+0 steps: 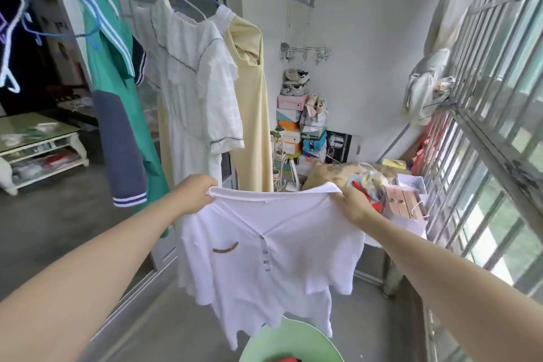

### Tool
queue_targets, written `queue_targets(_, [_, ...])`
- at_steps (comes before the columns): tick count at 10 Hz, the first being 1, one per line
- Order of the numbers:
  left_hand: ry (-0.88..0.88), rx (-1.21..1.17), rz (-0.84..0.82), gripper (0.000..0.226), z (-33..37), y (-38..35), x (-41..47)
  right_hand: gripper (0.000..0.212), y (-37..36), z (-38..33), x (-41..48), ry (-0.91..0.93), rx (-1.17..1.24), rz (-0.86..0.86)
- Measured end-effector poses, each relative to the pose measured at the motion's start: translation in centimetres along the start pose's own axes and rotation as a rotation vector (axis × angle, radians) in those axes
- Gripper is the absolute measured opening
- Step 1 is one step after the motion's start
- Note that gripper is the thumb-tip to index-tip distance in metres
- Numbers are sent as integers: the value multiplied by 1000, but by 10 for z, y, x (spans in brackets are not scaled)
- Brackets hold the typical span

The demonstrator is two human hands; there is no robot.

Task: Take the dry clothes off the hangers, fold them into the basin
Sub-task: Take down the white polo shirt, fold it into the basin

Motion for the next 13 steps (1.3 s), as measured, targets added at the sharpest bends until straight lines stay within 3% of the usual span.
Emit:
queue_targets(2, [270,-230,159,38,-15,-21,22,34,6,-26,-16,-14,138,-200])
queue_targets(3, [410,-674,191,31,-21,-41,28,56,9,-27,-15,-100,139,-325])
queue_targets(4, [436,-906,102,32,-20,-57,35,34,7,-16,-12,-170,64,-471])
queue_targets(5, [168,-616,5,45,-13,-53,44,18,4,-1,-2,-218,-189,-376])
queue_targets(6, [-93,-392,-59,56,-6,-46,46,25,0,8,3,-290,-365,-331])
queue_targets(7, [-233,-266,-174,51,-2,-47,43,19,2,8,-6,-370,-314,-284])
queue_targets(8, [-179,-141,-261,42,-5,-51,42,9,-5,21,-2,-417,-204,-267])
queue_targets(9, [14,-79,-264,38,-13,-54,42,32,-10,31,-3,-531,-67,-208])
queue_targets(10, [226,-409,-281,31,-19,-73,48,13,-21,33,0,-637,343,-24])
queue_targets(11, [413,-904,-247,22,-12,-84,49,24,-32,20,-4,-739,792,166])
queue_targets(12, [489,-1144,-185,38,3,-84,49,31,-44,9,-4,-691,984,197])
queue_targets(13, [531,-1237,-129,40,15,-81,50,20,-55,9,0,-605,1057,182])
Point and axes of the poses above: each hand's wrist, its own x-axis towards the middle knuckle, its own y-axis out of the back of the hand, z = x × y, the point moved 3 cm from there along x, towards the middle knuckle, and after that the axes turned 9 degrees about x, right-handed, at the moved point
